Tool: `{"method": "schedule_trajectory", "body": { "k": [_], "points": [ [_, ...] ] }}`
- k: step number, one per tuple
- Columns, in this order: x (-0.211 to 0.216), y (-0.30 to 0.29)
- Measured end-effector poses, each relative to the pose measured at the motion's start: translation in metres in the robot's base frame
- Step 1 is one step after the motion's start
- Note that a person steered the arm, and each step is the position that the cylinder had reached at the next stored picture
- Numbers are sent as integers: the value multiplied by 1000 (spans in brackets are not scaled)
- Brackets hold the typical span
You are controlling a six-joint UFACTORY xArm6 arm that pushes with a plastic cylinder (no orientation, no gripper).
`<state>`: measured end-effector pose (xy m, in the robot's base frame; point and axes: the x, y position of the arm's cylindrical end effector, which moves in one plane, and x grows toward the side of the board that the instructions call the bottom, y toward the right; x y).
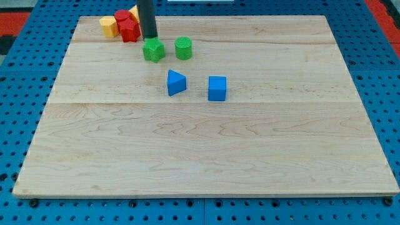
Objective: Push the yellow hexagon to the left bottom of the blue triangle
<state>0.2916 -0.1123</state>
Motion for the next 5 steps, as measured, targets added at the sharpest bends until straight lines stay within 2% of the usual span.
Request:
{"method": "schedule_trajectory", "body": {
  "k": [2, 3, 4, 5],
  "points": [
    [12, -165],
    [8, -191],
    [-21, -192],
    [-70, -188]
  ]
}}
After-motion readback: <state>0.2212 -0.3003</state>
